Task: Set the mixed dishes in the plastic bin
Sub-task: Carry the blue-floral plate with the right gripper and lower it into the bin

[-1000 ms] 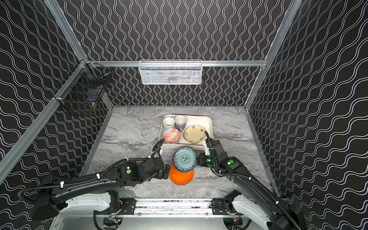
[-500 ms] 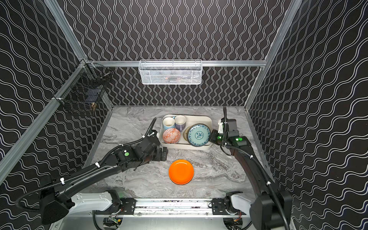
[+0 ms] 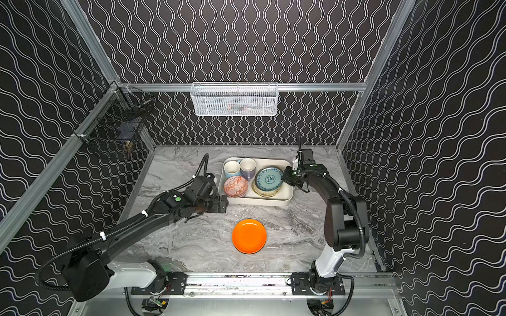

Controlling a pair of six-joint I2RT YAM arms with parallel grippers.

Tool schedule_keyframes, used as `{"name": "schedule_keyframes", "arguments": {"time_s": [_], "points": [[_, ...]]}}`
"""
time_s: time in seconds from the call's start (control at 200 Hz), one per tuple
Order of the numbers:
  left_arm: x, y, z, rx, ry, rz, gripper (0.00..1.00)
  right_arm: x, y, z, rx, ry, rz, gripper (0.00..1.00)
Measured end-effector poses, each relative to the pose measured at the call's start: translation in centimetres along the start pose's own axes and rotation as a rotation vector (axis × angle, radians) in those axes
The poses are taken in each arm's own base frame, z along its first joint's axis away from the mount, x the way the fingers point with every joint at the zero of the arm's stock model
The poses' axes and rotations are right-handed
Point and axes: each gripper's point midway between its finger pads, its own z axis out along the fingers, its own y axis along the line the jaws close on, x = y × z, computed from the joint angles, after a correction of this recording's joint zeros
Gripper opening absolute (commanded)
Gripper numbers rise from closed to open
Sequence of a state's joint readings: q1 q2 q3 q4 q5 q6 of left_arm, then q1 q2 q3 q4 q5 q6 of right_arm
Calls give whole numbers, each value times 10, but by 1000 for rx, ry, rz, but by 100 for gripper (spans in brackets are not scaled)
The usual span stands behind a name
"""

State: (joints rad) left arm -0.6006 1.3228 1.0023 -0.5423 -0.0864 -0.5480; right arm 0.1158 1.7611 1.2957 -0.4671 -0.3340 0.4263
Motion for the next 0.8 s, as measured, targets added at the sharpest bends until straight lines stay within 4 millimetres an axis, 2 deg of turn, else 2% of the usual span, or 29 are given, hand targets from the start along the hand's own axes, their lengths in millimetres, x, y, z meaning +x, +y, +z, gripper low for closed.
{"name": "schedule_keyframes", "arguments": {"time_s": [0.2, 0.495, 0.666, 0.796], "points": [[0, 4, 6, 33, 20, -33, 99, 0, -10, 19, 23, 32, 6, 0], [-1, 3, 7, 65, 26, -50, 99, 1, -20, 31, 57, 49, 2, 0], [0, 3, 8, 70, 29, -52, 99, 4, -23, 34, 68, 62, 4, 23], [0, 3, 8, 75, 29, -54, 99, 4, -25, 32, 83, 61, -3, 29]]}}
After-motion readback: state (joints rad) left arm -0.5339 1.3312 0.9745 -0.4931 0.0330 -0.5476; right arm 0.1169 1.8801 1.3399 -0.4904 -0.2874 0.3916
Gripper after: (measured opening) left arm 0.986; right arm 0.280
